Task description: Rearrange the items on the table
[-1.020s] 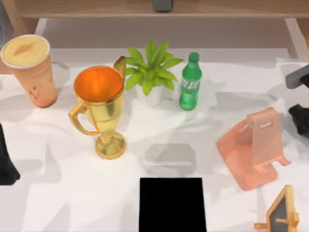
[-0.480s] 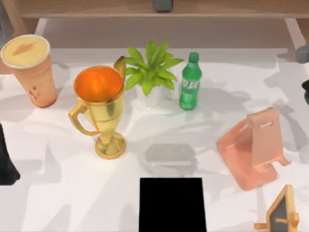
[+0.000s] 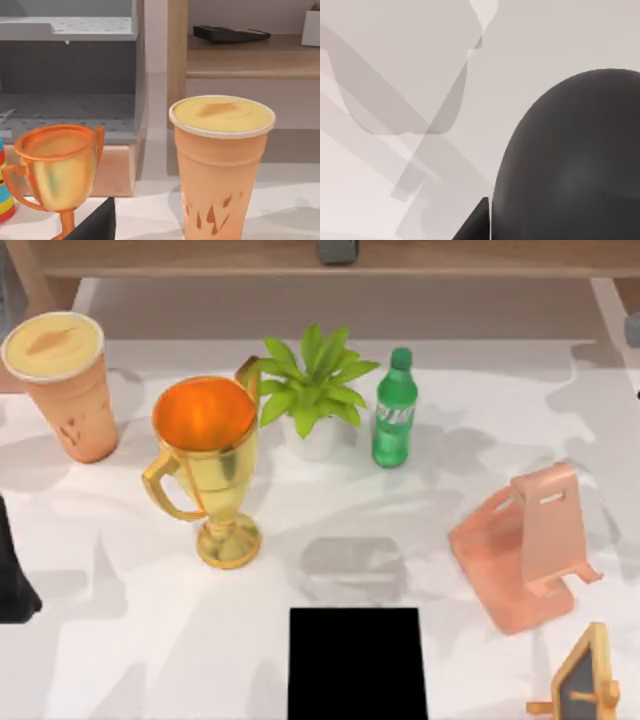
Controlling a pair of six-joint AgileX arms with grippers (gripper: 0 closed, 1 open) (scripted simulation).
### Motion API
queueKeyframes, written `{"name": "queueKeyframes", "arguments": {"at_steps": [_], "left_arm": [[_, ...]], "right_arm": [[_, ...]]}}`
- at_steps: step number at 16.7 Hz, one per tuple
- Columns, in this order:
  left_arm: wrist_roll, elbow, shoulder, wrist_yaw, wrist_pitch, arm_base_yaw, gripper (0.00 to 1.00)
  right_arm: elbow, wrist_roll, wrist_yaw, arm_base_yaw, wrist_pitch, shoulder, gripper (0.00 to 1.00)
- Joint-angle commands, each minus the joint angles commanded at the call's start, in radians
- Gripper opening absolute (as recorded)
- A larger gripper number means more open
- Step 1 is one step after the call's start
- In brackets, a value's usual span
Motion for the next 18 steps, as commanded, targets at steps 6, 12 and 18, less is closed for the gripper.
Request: {"name": "queueKeyframes", "arguments": {"at_steps": [6,12,18], "left_arm": [[0.0,0.0,0.0,0.0,0.0,0.0,1.0],[0.0,0.0,0.0,0.0,0.0,0.0,1.0],[0.0,0.0,0.0,0.0,0.0,0.0,1.0]], "right_arm": [[0.054,-0.125,0.021,0.104,0.006,-0.082,0.0],[0.078,-0.457,0.045,0.346,0.042,-0.192,0.0],[-0.017,-0.954,0.031,0.642,0.107,-0.176,0.0]]}}
